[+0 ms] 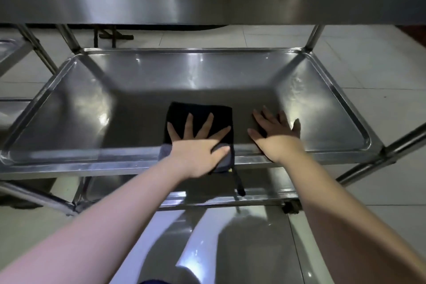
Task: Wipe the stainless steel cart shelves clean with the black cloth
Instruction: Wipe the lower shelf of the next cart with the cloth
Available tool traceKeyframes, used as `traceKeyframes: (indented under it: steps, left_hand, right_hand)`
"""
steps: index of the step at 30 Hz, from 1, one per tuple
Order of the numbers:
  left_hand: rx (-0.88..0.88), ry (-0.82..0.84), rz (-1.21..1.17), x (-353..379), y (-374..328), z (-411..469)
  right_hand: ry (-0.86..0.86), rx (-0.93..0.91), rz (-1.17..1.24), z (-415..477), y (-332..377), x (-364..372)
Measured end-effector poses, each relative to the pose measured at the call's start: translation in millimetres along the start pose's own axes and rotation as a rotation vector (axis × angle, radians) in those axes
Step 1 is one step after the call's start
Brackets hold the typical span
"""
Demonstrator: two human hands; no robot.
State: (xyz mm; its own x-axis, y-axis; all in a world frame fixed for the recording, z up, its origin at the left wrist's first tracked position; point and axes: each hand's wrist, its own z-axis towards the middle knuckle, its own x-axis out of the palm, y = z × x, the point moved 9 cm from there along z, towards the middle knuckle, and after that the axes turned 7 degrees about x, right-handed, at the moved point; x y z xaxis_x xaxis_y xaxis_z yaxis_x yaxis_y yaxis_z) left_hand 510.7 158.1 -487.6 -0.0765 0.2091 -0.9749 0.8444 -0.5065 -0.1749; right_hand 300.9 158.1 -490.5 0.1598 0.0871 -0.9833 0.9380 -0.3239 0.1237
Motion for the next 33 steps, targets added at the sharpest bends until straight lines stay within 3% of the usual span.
traceKeyframes:
  steps: [8,12,15,18,23,26,27,29,31,33]
  left_hand:
    - [-0.061,-0.014,0.033,-20.7,-28.8,112.6]
    - [-0.055,-0.036,0.037,-24.9,-33.9,147.7]
    - [-0.065,-0.052,0.046,-23.6,-32.0,152.8]
    - [-0.080,-0.052,0.035,-21.1,-44.5,150.8]
    - [0.011,-0.008,0.034,-3.5,-110.2,127.8]
    - [0.012,0.070,-0.056,8.4,-134.6,108.7]
    - [0.017,0.054,-0.155,1.5,-131.2,106.1]
    - [-0.008,-0.140,-0.353,-31.0,-95.2,102.0]
    - [-0.061,-0.329,-0.236,-57.9,-37.9,94.1]
    - [-0.098,-0.279,-0.052,-52.7,6.2,88.3]
  right_hand:
    - [-0.042,-0.066,0.082,-4.5,-2.4,-6.3]
    - [-0.062,-0.034,0.042,0.6,-48.3,-17.4]
    - [-0.111,0.058,0.083,-1.9,-87.7,-25.5]
    - [-0.165,0.030,0.103,-8.6,-80.1,-27.9]
    - [-0.199,0.085,0.516,-13.2,-91.6,-37.0]
    - [-0.227,0.085,0.480,-14.1,-91.0,-38.2]
    - [-0.224,0.081,0.448,-14.2,-89.0,-37.9]
    - [-0.199,0.076,0.419,-14.3,-86.8,-37.2]
    - [-0.137,0.100,0.392,-13.4,-87.4,-34.8]
    - [-0.056,0.155,0.349,-10.7,-82.0,-30.1]
